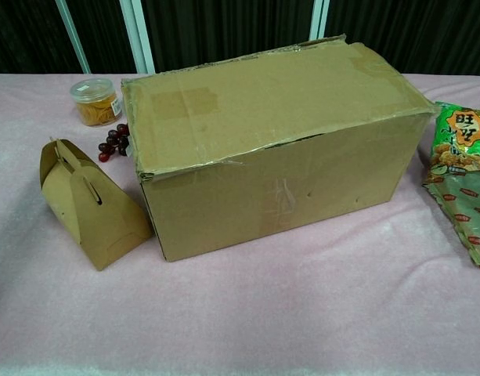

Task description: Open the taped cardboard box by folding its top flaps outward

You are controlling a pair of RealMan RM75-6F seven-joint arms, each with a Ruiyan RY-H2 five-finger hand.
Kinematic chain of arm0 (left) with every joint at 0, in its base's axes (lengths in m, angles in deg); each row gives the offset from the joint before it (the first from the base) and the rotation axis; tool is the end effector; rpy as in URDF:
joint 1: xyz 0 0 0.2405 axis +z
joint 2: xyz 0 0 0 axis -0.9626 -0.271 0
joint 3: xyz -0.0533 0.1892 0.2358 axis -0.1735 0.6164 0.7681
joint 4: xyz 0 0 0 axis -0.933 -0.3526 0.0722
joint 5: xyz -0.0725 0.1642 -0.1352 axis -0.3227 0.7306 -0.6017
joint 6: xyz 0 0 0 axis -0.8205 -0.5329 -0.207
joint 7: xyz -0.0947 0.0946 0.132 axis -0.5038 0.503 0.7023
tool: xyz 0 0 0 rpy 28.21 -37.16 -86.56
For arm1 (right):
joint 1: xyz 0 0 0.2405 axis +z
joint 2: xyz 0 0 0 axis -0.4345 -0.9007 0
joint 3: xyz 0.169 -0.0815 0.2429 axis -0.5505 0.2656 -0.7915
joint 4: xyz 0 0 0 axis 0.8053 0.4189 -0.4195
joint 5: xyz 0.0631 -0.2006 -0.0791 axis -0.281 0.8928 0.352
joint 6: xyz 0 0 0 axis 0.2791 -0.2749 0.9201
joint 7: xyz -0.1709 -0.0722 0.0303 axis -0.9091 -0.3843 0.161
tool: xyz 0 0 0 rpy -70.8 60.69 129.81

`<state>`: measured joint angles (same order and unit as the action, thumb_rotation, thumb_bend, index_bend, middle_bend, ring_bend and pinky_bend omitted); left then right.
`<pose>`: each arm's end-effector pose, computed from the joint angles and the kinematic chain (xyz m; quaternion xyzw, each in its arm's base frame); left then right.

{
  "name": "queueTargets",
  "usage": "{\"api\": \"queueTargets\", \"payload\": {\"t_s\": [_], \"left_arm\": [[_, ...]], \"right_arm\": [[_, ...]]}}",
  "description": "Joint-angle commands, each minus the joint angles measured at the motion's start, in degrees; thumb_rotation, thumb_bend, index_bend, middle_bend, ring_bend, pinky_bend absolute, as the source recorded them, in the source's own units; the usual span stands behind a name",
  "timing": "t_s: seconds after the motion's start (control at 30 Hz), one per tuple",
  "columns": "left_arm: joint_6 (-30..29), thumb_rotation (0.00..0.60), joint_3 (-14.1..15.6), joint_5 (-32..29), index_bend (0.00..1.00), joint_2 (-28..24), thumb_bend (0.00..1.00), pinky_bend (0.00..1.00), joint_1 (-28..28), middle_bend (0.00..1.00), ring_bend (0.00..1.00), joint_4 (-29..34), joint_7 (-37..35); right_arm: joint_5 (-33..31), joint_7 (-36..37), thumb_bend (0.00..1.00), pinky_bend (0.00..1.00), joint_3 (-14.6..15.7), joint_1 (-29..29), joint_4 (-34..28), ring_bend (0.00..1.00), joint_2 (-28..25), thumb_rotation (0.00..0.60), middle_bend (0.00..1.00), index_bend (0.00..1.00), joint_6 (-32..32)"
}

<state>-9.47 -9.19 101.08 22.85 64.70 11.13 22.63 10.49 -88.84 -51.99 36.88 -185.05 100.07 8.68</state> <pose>-0.3279 0.2534 0.1964 -0.5630 -0.3311 -0.4197 0.6303 -0.2975 -0.2833 0.1662 0.6104 -0.3678 0.4323 0.5525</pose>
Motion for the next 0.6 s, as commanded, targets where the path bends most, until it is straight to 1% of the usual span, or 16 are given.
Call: {"api": "queueTargets", "payload": {"t_s": [0.03, 0.17, 0.23, 0.33, 0.47, 0.6], "left_arm": [[-0.8, 0.600, 1.1, 1.8, 0.00, 2.1, 0.26, 0.00, 2.0, 0.00, 0.00, -4.8, -4.7], [-0.1, 0.600, 0.6, 2.2, 0.00, 2.4, 0.26, 0.00, 2.0, 0.00, 0.00, -5.8, -5.9], [0.2, 0.600, 0.4, 2.2, 0.00, 2.5, 0.26, 0.00, 2.1, 0.00, 0.00, -6.2, -6.5], [0.8, 0.600, 0.0, 2.0, 0.00, 2.3, 0.26, 0.00, 2.3, 0.00, 0.00, -6.3, -7.5], [1.1, 0.600, -0.5, 2.1, 0.00, 2.2, 0.26, 0.00, 2.5, 0.00, 0.00, -6.6, -8.3], [1.9, 0.600, -0.8, 2.0, 0.00, 2.1, 0.26, 0.00, 2.5, 0.00, 0.00, -6.7, -8.7]], "right_arm": [[-1.1, -3.1, 0.72, 0.25, -3.7, 5.0, -4.4, 0.15, -1.2, 0.600, 0.24, 0.18, 4.4], [-3.4, -7.4, 0.81, 0.25, -7.6, 11.3, -7.2, 0.15, -1.5, 0.600, 0.24, 0.22, 9.9], [-5.8, -10.3, 0.84, 0.25, -9.6, 14.9, -7.9, 0.15, -1.0, 0.600, 0.24, 0.25, 13.1], [-10.6, -13.2, 0.86, 0.25, -11.9, 19.8, -8.4, 0.15, 0.4, 0.600, 0.24, 0.26, 17.6], [-18.1, -17.8, 0.86, 0.25, -13.7, 26.2, -7.7, 0.15, 3.0, 0.600, 0.24, 0.26, 22.4], [-25.0, -22.3, 0.86, 0.25, -14.0, 31.5, -6.5, 0.15, 5.2, 0.600, 0.24, 0.26, 25.9]]}}
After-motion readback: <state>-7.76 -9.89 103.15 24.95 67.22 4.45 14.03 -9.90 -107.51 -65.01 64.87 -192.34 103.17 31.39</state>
